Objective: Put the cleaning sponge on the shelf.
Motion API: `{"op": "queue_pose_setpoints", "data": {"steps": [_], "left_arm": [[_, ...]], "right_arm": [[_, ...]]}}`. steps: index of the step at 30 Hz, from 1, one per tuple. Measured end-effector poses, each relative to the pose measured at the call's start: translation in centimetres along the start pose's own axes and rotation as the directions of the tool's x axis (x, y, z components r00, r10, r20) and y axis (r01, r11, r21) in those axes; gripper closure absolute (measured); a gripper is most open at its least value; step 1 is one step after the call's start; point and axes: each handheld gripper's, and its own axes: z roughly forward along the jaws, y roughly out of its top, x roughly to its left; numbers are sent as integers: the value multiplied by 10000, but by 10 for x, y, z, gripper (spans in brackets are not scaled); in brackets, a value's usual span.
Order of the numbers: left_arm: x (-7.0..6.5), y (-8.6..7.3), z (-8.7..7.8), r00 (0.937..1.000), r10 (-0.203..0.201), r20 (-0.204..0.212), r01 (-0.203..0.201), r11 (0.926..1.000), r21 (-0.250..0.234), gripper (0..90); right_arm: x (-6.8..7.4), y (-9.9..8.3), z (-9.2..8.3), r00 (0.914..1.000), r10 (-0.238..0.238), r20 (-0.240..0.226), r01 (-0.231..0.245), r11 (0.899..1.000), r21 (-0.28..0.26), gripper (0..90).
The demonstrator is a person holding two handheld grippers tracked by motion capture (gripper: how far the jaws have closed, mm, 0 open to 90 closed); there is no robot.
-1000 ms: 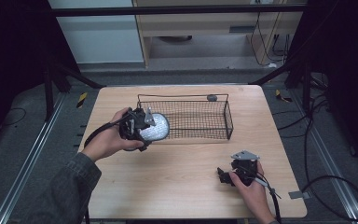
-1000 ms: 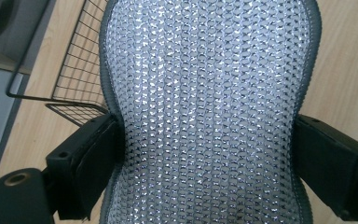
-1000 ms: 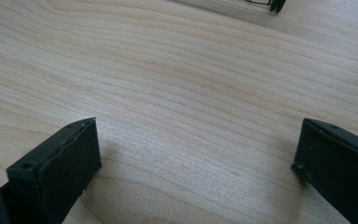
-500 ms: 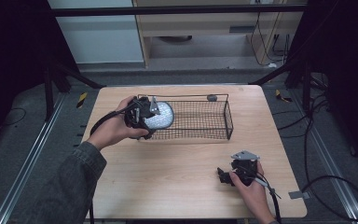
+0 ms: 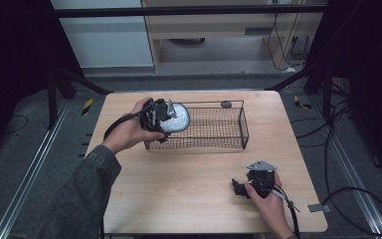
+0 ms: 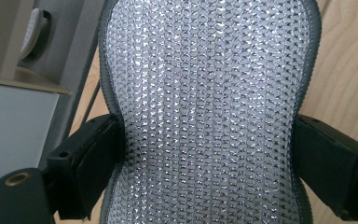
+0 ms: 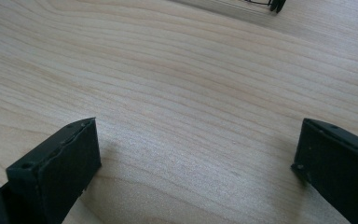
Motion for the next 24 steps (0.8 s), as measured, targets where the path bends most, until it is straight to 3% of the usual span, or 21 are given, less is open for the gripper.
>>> {"op": "queue_pose_setpoints", "data": {"steps": [8, 20, 24], "left_arm": [[9, 4, 10, 9999, -150, -27, 150, 9999, 1, 103], [14, 8, 18, 10000, 43, -51, -43, 10000, -78, 103], [13, 10, 20, 9992, 277, -305, -277, 9996, -6, 103]], "right_arm": [[0, 0, 0, 10000, 18, -5, -18, 10000, 11, 4], [0, 0, 0, 10000, 36, -24, -36, 10000, 8, 4], [0, 0, 0, 10000, 29, -26, -29, 10000, 6, 4]]}}
